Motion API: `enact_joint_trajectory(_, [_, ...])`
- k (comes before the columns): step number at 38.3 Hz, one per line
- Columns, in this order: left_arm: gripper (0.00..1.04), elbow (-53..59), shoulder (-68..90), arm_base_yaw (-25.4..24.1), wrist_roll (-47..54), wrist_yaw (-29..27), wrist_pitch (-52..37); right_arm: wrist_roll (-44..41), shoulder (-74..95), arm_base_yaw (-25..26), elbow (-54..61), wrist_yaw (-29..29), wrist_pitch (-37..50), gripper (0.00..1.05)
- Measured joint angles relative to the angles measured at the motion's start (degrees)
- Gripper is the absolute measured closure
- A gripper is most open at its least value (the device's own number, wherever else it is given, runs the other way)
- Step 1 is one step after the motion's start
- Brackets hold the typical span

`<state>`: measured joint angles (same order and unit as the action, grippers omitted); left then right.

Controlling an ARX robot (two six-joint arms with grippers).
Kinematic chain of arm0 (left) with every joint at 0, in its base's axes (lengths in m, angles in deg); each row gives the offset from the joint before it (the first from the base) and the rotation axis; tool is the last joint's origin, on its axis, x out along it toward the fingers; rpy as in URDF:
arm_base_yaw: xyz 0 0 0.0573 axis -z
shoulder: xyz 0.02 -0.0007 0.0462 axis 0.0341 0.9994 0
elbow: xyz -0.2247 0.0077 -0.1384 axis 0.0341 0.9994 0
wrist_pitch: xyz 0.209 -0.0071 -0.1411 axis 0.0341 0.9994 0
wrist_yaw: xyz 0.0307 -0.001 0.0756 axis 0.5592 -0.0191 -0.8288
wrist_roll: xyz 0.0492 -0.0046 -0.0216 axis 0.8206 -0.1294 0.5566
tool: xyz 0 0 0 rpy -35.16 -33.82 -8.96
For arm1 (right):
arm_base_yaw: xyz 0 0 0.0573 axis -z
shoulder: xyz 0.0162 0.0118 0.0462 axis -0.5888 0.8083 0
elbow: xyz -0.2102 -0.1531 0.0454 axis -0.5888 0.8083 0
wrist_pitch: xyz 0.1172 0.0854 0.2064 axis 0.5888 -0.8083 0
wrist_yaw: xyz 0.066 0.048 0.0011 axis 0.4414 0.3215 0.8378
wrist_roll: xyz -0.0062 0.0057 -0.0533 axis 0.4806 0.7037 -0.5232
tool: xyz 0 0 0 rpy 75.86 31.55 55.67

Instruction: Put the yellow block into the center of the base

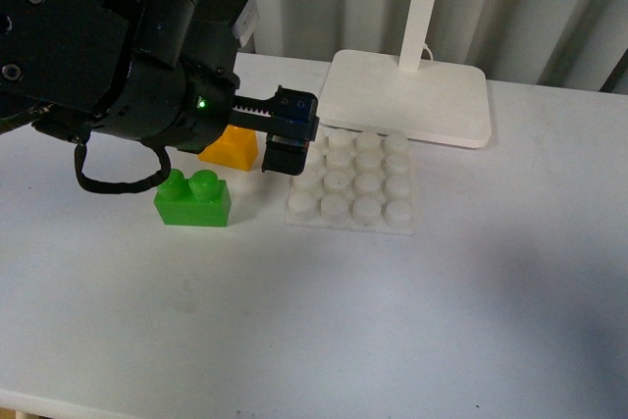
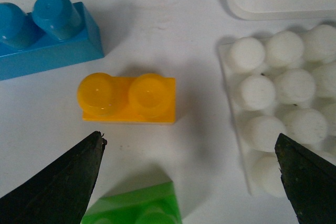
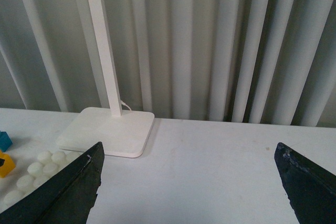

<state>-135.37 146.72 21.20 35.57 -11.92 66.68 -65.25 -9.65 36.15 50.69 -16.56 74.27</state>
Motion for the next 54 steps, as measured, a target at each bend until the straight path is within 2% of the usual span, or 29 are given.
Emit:
enact_joint_trajectory(14, [0.06,-6.99,5.95,-4.26,7.1,-0.35,2.05,0.0,0.0,0.0,0.0,0.0,0.0,0.09])
enact_joint_trajectory(29, [0.06,-11.78,10.45,-5.97,9.53,-0.31,3.15,0.0,0.0,0.0,0.0,0.0,0.0,0.09])
enact_joint_trajectory(49, [0.06,-12.83,12.24,-6.38,9.27,-0.33,3.48,0.0,0.0,0.0,0.0,0.0,0.0,0.09])
enact_joint_trajectory(52, [0.14,-12.83,12.24,-6.38,9.14,-0.35,3.5,0.0,0.0,0.0,0.0,0.0,0.0,0.09])
enact_joint_trajectory(54, [0.27,-12.83,12.24,-6.29,8.76,-0.35,3.54,0.0,0.0,0.0,0.0,0.0,0.0,0.09])
